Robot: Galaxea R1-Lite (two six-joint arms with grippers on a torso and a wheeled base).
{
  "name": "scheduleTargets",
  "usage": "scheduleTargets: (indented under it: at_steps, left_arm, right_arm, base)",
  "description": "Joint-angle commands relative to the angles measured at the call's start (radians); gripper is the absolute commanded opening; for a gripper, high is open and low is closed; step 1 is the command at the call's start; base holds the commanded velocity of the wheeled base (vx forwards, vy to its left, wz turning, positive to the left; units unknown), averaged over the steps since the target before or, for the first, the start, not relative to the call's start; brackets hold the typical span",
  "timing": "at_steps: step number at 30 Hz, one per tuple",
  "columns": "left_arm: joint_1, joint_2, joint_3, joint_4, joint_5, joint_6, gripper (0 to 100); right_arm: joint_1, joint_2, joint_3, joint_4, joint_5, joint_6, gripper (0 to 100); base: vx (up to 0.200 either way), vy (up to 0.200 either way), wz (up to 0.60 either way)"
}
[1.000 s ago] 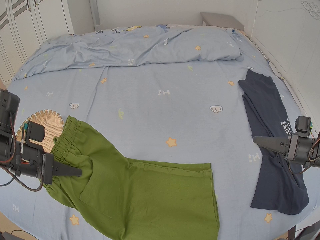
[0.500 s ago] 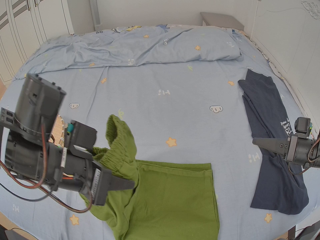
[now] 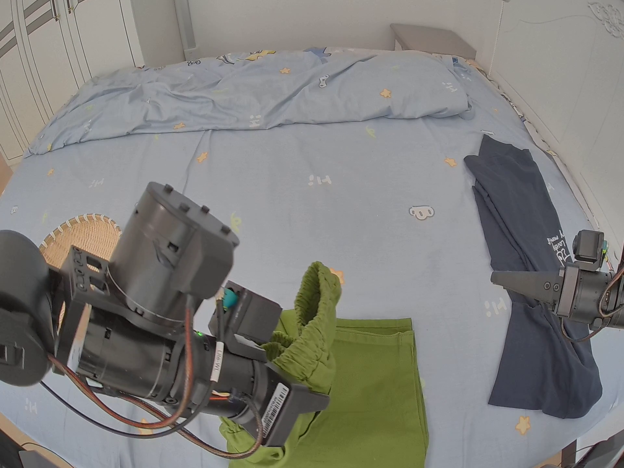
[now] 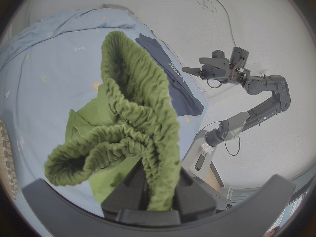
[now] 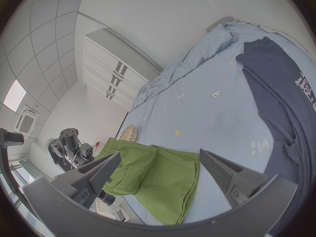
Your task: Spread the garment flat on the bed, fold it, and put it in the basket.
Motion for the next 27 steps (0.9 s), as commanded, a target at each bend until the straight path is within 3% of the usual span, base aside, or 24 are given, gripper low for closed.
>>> scheduleTargets:
  at_steps: [1, 10, 13, 14, 22, 26, 27]
  left_arm:
    - [-0.034, 0.03, 0.012, -0.027, 0.001, 0.0, 0]
    - [-0.093, 0.082, 0.045, -0.124, 0.022, -0.043, 0]
    - [-0.116, 0.117, 0.044, -0.15, 0.093, -0.057, 0]
    - [-0.122, 0.122, 0.045, -0.162, 0.099, -0.065, 100]
    - [-0.211, 0.157, 0.055, -0.346, 0.102, -0.223, 100]
    - [-0.212, 0.151, 0.076, -0.434, 0.097, -0.267, 100]
    - [-0.205, 0.146, 0.107, -0.509, 0.093, -0.284, 100]
  right_arm:
    - [0.001, 0.003, 0.001, 0.0, 0.0, 0.0, 100]
    - [0.004, 0.001, 0.001, -0.002, 0.0, 0.0, 100]
    - [0.004, 0.001, 0.001, -0.002, -0.001, 0.0, 100]
    - [0.005, 0.001, 0.003, -0.002, 0.0, 0.0, 100]
    - [0.001, 0.003, 0.001, -0.002, 0.0, 0.0, 100]
    - [0.002, 0.001, 0.001, -0.002, 0.0, 0.0, 100]
    - [0.002, 0.001, 0.001, -0.002, -0.001, 0.0, 100]
  base:
    - [0.0, 0.0, 0.0]
    - [0.0, 0.0, 0.0]
    - [0.0, 0.0, 0.0]
    - [0.0, 0.0, 0.0]
    - [0.0, 0.0, 0.0]
    - [0.0, 0.0, 0.0]
    - [0.0, 0.0, 0.0]
